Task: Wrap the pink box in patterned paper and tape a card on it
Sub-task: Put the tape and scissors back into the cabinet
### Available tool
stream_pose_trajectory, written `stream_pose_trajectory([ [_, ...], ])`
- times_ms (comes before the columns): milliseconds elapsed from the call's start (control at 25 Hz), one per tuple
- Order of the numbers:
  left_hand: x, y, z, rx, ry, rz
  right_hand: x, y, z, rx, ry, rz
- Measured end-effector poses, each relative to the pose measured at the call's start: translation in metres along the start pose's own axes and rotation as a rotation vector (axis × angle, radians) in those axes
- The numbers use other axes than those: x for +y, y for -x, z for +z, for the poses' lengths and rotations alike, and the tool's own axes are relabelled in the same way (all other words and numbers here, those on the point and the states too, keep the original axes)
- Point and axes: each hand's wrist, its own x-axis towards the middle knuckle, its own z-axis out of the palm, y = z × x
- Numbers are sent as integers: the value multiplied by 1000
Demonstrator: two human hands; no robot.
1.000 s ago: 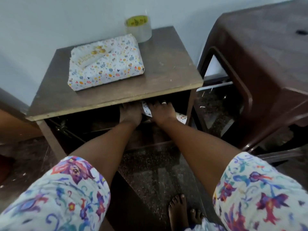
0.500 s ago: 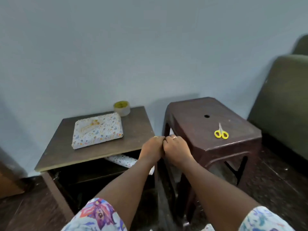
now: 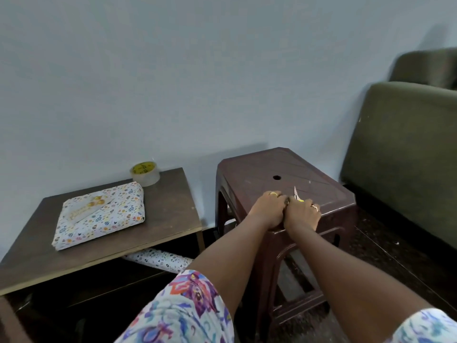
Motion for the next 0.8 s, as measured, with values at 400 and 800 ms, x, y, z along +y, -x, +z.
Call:
stream_pose_trajectory([
  [400,-110,102,-78,217,184,-263,-123,51,-6,84,-414,-406],
  [800,-312,91,-132,118,-335,-900,-272,40,78,37,-629,-603],
])
